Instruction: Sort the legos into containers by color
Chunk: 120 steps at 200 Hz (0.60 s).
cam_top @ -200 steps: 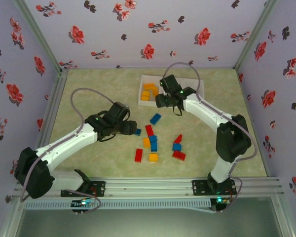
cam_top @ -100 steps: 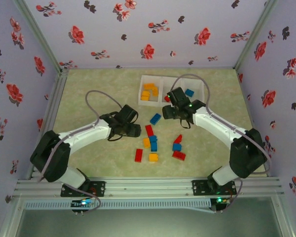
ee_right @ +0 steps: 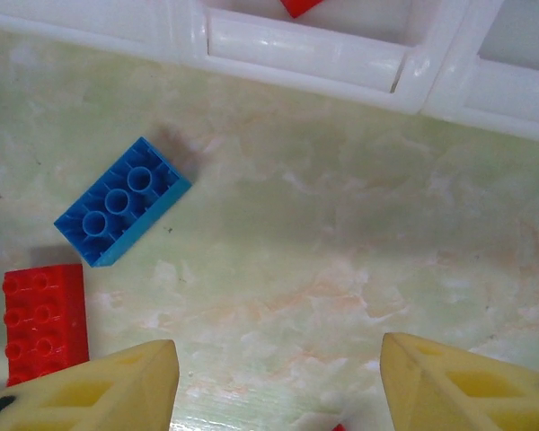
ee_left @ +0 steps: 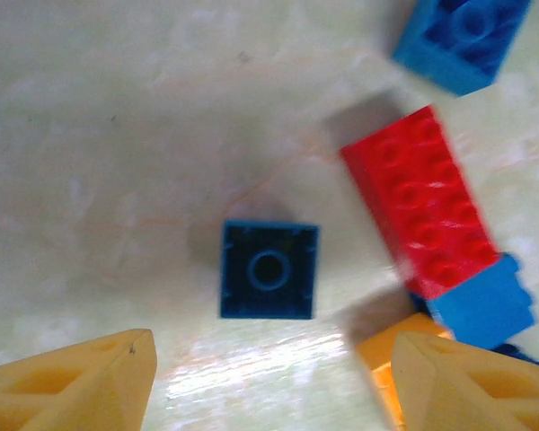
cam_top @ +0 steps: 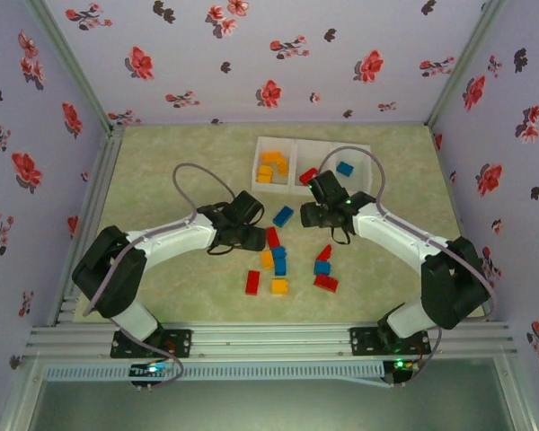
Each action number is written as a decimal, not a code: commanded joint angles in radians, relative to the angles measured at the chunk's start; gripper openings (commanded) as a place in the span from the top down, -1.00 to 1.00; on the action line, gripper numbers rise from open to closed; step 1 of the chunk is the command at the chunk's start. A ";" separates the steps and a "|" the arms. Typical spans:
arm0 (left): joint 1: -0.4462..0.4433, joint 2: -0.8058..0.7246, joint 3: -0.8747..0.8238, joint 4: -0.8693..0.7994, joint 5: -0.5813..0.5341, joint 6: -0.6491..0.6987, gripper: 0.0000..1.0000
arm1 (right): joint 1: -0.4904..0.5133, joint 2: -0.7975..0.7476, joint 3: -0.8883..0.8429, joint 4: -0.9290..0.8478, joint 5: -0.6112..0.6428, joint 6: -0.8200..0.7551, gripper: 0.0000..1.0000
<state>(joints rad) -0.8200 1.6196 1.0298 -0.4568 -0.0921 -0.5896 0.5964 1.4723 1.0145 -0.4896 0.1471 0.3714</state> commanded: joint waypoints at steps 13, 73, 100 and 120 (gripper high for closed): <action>-0.024 0.060 0.093 0.025 0.009 -0.057 -0.43 | 0.000 -0.049 -0.019 0.016 0.039 0.030 -0.23; -0.049 0.168 0.130 0.115 -0.010 -0.201 -0.43 | -0.009 -0.116 -0.041 -0.009 0.062 0.030 -0.24; -0.062 0.219 0.165 0.113 -0.014 -0.205 -0.39 | -0.018 -0.146 -0.060 -0.017 0.065 0.029 -0.24; -0.070 0.251 0.187 0.100 -0.031 -0.202 -0.36 | -0.024 -0.163 -0.074 -0.019 0.066 0.029 -0.24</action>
<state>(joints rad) -0.8768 1.8275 1.1759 -0.3576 -0.0956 -0.7624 0.5823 1.3418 0.9634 -0.4923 0.1841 0.3786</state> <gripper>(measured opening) 0.688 0.619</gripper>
